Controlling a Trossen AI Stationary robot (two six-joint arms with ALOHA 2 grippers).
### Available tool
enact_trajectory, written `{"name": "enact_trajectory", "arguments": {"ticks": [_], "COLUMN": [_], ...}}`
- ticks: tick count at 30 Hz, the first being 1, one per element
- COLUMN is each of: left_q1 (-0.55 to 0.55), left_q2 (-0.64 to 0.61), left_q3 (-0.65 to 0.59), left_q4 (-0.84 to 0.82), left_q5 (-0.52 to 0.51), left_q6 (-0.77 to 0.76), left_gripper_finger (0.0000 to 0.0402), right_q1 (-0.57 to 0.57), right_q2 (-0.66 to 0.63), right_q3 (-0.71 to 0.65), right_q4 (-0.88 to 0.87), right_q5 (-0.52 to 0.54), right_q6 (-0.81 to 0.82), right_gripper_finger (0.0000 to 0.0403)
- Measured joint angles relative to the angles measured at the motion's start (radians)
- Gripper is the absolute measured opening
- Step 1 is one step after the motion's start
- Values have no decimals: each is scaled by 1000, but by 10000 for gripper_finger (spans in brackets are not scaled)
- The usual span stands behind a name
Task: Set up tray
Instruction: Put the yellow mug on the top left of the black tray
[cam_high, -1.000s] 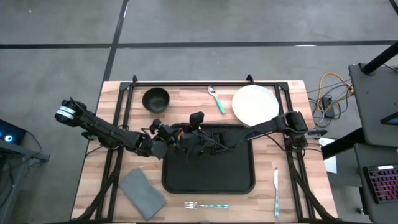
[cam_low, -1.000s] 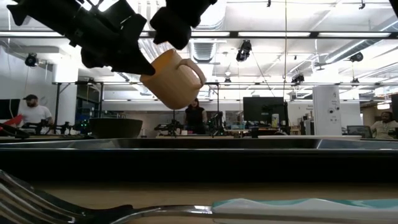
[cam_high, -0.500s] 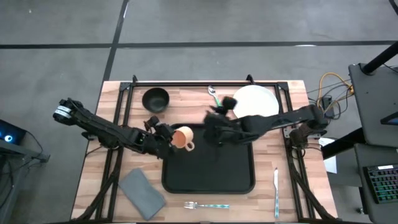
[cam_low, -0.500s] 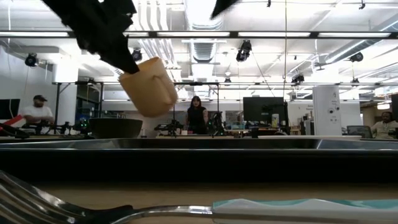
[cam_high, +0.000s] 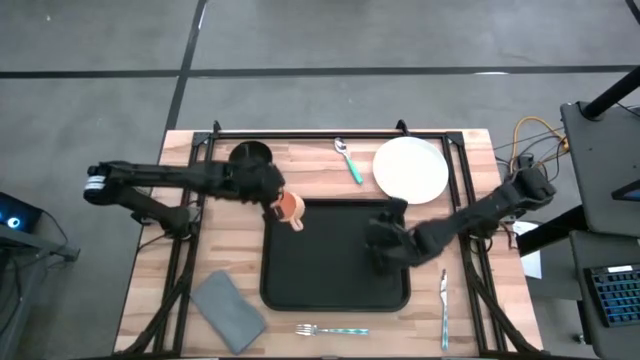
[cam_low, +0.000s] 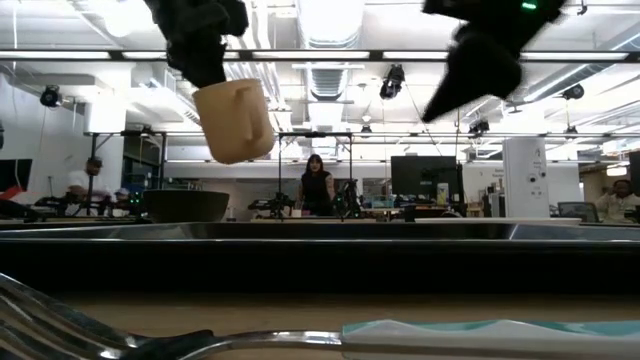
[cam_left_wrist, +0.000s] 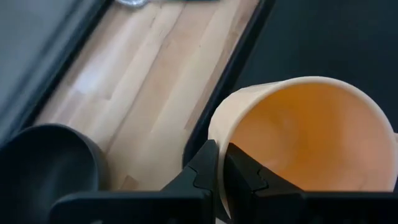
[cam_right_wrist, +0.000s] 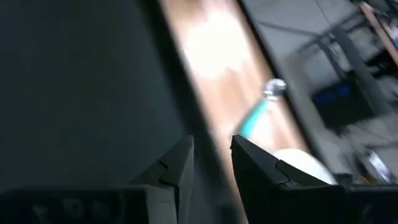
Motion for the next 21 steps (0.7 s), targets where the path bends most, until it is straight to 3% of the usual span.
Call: {"name": "enact_trajectory", "arguments": {"ticks": [3,6,14,21], "left_q1": [92,148,195,195], "left_q2": [0,0,12,106], "left_q3": [-7,-12,-41,-44], "left_q4": [-6,-50,-103,-77], "left_q5": [165,241,258,270], "left_q6": [56,125,275,346], "left_gripper_finger": [0,0,0,0], "right_q1": [57,106,196,217], "right_q2": [5,15,17,17], "right_q3": [-77,-122,-191,-202], "right_q4": [139,203,381,399], "right_q5": [2,3,6,7], "right_q6": [-2,0,-1,20], "right_gripper_finger": [96,92,80,85]}}
